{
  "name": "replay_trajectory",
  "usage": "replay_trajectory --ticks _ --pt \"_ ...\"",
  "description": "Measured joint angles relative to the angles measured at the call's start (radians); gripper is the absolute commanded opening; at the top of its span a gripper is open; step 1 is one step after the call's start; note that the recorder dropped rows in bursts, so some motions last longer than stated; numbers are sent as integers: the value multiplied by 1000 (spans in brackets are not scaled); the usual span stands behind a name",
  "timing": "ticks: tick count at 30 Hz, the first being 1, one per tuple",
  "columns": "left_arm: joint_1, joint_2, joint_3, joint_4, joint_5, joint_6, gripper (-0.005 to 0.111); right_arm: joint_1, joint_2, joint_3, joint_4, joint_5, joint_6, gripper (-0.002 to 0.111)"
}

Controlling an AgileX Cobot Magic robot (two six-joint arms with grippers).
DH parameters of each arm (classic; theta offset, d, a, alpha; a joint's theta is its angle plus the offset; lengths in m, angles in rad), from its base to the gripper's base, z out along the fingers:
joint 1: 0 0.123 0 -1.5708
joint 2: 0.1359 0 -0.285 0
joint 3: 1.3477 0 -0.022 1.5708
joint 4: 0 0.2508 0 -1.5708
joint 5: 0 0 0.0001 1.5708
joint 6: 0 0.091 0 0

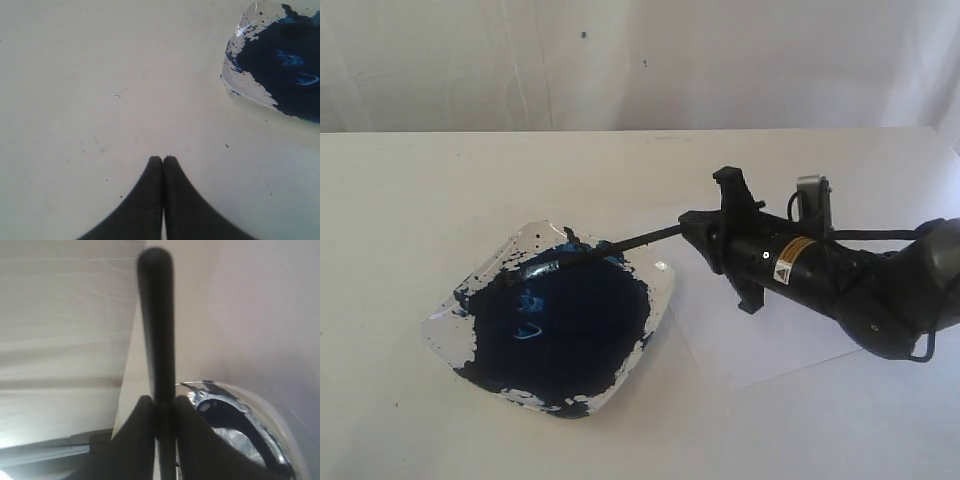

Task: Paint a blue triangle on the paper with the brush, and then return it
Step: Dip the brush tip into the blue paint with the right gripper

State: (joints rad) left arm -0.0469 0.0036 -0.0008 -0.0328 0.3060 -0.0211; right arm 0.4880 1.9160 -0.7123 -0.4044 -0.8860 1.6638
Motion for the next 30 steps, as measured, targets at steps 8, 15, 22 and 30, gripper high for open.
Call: replay_trajectory --ticks 8,15,22,30 --pt "0 0 0 0 0 0 0 0 -109 0 -40 -221 -431 0" --pt "0 0 0 0 0 0 0 0 -177 0 -212 -311 -940 0" --pt "0 0 0 0 0 0 0 0 -235 -46 -378 -245 -954 0" --pt "0 0 0 0 0 0 0 0 -280 -189 -683 -54 -705 0"
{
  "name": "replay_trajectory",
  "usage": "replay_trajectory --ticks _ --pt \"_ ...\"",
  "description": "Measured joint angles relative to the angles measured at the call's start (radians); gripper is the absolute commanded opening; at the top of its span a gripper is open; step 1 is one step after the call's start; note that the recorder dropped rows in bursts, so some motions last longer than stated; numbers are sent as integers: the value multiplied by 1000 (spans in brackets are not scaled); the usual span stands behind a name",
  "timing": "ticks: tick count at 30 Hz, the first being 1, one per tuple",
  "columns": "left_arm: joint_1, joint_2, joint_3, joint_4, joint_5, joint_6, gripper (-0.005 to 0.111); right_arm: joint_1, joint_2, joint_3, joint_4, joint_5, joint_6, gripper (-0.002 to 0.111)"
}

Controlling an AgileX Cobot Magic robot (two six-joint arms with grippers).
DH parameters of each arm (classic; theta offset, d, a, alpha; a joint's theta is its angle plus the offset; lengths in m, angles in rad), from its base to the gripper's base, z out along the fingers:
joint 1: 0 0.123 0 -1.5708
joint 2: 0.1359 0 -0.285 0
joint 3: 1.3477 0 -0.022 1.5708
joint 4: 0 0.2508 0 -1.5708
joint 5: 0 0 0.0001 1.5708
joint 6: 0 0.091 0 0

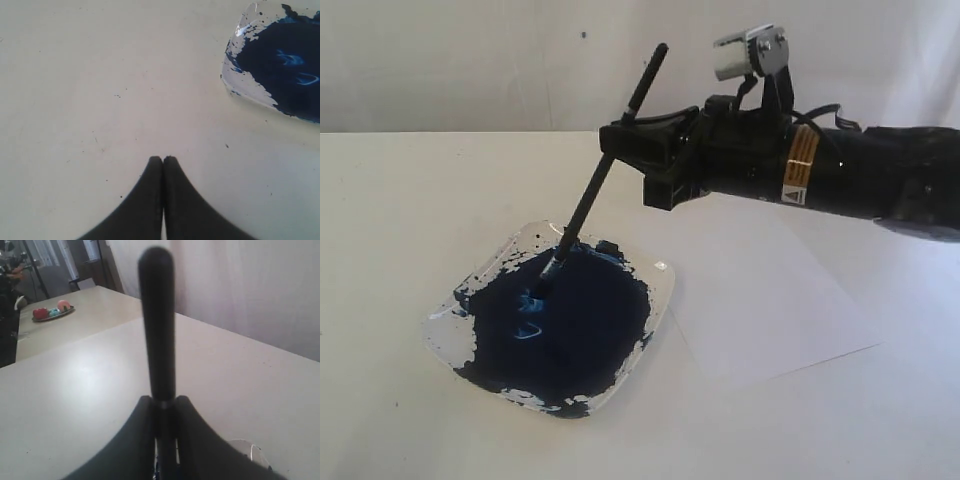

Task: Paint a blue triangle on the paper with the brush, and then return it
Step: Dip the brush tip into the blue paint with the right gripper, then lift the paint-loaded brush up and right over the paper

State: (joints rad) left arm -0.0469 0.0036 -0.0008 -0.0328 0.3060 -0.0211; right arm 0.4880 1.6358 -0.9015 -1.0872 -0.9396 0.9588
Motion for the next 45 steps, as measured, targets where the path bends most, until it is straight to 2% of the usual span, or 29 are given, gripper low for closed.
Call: replay_trajectory --ticks 14,21,38,45 --pt "0 0 0 0 0 0 0 129 -4 -194 -349 328 291 0" --pt "0 0 0 0 0 0 0 155 -4 -233 -396 377 342 0" --pt "0 0 0 0 0 0 0 155 -111 -241 -541 406 584 0" --pt "0 0 0 0 0 0 0 40 -217 -241 -546 353 592 0"
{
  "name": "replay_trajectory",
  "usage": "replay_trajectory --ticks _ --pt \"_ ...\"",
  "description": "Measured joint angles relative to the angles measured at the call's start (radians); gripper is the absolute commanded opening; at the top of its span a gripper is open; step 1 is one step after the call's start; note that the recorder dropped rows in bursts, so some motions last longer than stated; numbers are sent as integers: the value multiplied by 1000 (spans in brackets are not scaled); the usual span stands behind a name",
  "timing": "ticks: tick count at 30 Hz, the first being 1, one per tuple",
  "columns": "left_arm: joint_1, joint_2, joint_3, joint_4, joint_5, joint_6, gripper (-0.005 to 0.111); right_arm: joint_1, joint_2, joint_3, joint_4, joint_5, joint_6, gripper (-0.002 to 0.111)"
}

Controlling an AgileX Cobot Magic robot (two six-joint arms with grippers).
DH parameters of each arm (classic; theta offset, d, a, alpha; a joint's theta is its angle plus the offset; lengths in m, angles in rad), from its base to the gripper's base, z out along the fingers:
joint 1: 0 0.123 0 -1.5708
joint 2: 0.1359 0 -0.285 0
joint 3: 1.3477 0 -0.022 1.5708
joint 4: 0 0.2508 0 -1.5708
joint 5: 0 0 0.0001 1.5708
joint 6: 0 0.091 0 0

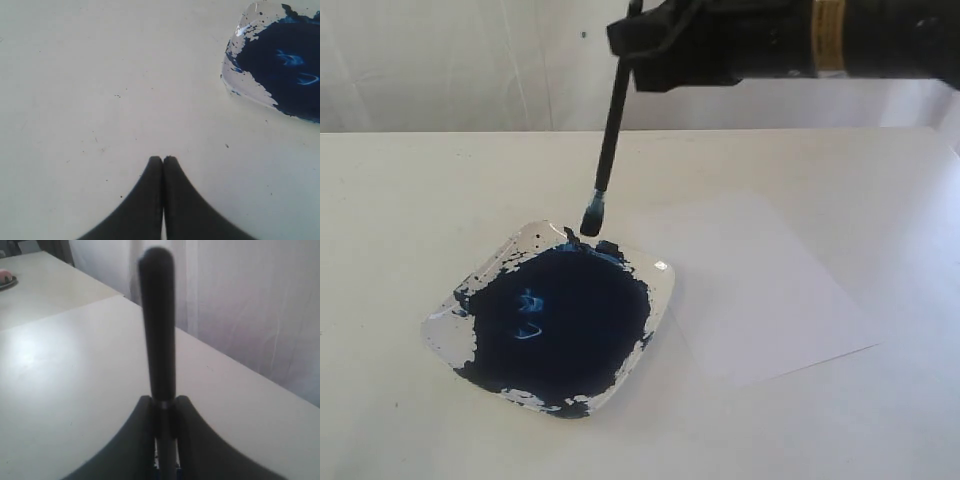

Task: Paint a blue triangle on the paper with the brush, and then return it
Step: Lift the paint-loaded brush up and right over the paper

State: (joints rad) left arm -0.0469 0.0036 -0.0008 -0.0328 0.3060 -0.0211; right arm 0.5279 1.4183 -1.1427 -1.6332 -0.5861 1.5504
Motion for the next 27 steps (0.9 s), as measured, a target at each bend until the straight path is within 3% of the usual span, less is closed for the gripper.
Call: replay_trajectory --ticks 6,12,17,21,27 --pt "0 0 0 0 0 0 0 -302 -82 0 -36 -228 86 0" --pt "0 0 0 3 0 14 0 -537 -100 17 -75 -410 117 0" --pt "0 0 0 68 -5 72 0 -638 -100 86 -78 -455 124 0" --pt "0 0 0 91 -48 136 0 -646 -100 98 -76 -461 120 0" --pt "0 0 0 101 -253 171 0 -646 -100 98 -57 -471 114 0"
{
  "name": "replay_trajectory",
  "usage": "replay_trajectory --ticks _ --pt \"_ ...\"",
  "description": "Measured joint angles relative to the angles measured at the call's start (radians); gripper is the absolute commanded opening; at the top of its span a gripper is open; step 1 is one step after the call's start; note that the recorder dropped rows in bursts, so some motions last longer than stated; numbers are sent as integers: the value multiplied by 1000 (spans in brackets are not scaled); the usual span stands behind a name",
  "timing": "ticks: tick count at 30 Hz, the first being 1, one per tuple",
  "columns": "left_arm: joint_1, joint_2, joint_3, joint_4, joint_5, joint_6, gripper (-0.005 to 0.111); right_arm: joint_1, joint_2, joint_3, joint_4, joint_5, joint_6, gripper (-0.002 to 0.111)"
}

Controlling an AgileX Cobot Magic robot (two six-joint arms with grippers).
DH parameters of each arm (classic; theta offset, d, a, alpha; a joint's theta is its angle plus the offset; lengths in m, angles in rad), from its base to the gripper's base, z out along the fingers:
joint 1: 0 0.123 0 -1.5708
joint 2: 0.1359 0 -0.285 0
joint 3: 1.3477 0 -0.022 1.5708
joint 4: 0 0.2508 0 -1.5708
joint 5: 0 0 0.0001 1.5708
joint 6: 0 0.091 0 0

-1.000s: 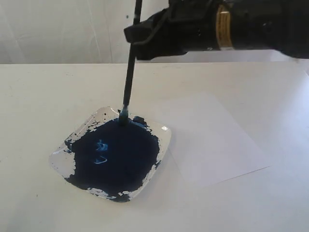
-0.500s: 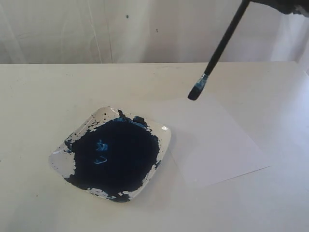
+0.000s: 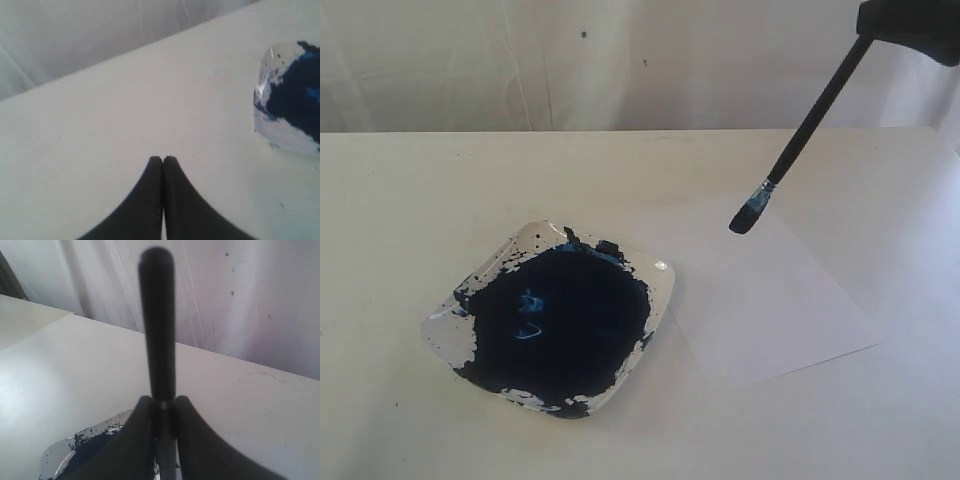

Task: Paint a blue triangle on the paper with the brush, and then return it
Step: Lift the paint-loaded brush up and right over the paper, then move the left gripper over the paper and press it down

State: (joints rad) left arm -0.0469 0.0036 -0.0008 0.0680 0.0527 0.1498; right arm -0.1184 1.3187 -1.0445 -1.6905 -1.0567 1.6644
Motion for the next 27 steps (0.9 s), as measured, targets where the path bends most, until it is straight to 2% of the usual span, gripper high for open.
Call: replay_trajectory --ticks 7,10,13,15,17,18,19,22,23,24,25,26,27 --pt "0 0 0 0 -283 2 0 0 0 0 2 -7 0 0" --pt "0 0 0 0 -534 -83 0 0 0 0 4 -10 0 0" --pt "0 0 0 -35 -593 -134 0 0 0 0 4 -11 0 0" --pt "0 27 -43 -116 -503 -150 0 0 0 0 13 -11 0 0" --pt "0 175 -190 -152 -270 -162 0 0 0 0 46 -11 0 0" --pt "0 233 -237 -152 -208 -164 0 0 0 0 51 -11 0 0" --pt "0 368 -336 -152 -92 -162 0 0 0 0 58 -13 0 0" --pt "-12 655 -538 -174 133 -111 0 0 0 0 64 -15 0 0" --pt "-34 788 -632 -260 258 -18 0 0 0 0 77 -16 0 0" --pt "-49 859 -676 -334 320 62 0 0 0 0 88 -16 0 0" --pt "-84 984 -737 -528 402 279 0 0 0 0 105 -16 0 0" --pt "-108 1027 -751 -635 433 383 0 0 0 0 111 -16 0 0" --pt "-138 1085 -765 -803 454 547 0 0 0 0 115 -16 0 0"
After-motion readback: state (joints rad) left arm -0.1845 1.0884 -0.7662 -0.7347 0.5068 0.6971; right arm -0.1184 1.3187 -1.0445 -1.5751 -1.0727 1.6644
